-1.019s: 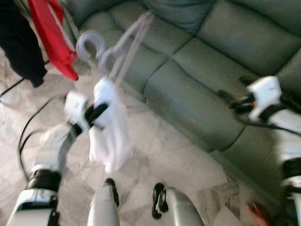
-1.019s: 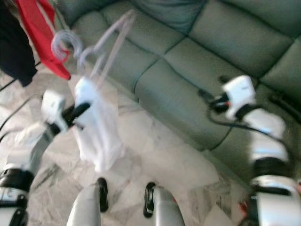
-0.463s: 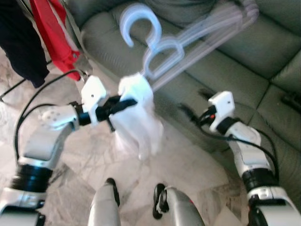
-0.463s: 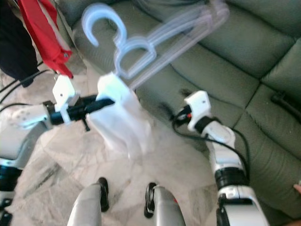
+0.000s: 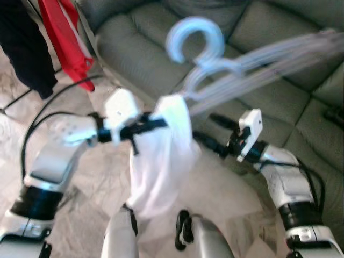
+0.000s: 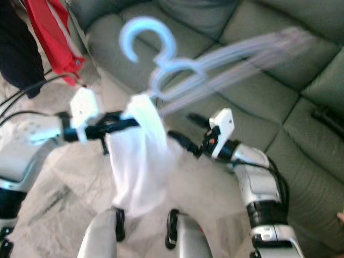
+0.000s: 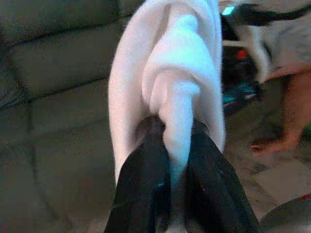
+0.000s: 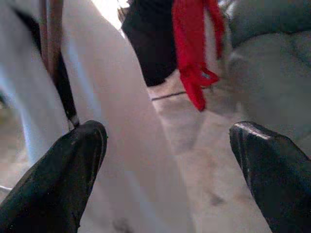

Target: Hang hanger

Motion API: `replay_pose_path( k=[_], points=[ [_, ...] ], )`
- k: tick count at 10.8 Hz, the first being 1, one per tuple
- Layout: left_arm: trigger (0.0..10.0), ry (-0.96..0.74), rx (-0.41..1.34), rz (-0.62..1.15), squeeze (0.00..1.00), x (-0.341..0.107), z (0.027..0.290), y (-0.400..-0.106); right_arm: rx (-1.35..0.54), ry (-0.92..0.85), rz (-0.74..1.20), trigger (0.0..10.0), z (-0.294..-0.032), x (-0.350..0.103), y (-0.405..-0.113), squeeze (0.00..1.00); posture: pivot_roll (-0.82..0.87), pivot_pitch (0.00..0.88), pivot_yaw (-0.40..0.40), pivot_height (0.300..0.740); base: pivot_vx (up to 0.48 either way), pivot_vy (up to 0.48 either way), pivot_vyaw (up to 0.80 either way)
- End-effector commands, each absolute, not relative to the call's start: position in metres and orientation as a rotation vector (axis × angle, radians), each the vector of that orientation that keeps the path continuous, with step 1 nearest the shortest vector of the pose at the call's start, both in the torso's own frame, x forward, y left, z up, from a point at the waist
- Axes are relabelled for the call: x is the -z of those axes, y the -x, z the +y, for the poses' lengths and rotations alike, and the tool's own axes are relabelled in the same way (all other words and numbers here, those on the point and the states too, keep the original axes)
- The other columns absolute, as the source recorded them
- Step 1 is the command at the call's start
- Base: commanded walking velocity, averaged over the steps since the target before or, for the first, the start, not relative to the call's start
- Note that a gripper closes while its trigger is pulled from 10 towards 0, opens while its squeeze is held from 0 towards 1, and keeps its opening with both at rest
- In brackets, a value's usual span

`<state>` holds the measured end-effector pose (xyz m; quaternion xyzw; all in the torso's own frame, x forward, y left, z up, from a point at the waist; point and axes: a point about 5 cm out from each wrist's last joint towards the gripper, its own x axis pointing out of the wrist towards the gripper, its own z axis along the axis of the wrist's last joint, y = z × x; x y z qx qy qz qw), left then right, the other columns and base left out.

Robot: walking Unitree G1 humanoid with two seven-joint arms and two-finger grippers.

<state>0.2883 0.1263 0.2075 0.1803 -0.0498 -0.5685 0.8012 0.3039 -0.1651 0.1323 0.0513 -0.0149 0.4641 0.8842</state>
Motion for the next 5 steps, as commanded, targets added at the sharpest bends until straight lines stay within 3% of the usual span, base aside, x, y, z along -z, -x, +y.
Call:
replay_pose_path(
  k=[1,3,4,5],
  points=[
    [0.0,-0.409,1.243,-0.147,0.00,-0.215,0.122,-0.284,-0.983,-0.124,-0.032,10.0,-0.167,-0.134,-0.301,1.00,0.06,0.251,-0.036,0.740,0.000,0.000,0.00],
    [0.0,-0.365,1.293,-0.217,0.00,-0.228,0.102,-0.275,-0.966,-0.105,0.002,10.0,-0.170,-0.130,-0.303,1.00,0.06,0.255,-0.037,0.740,0.000,0.000,0.00],
    [0.0,-0.364,1.307,-0.251,0.00,-0.235,0.094,-0.273,-0.979,-0.113,0.027,10.0,-0.166,-0.126,-0.303,0.89,0.06,0.255,-0.039,0.740,0.000,0.000,0.00],
    [0.0,-0.350,1.320,-0.310,0.00,-0.246,0.081,-0.271,-1.006,-0.132,0.071,10.0,-0.158,-0.118,-0.302,0.73,0.06,0.255,-0.039,0.740,0.000,0.000,0.00]
  ],
)
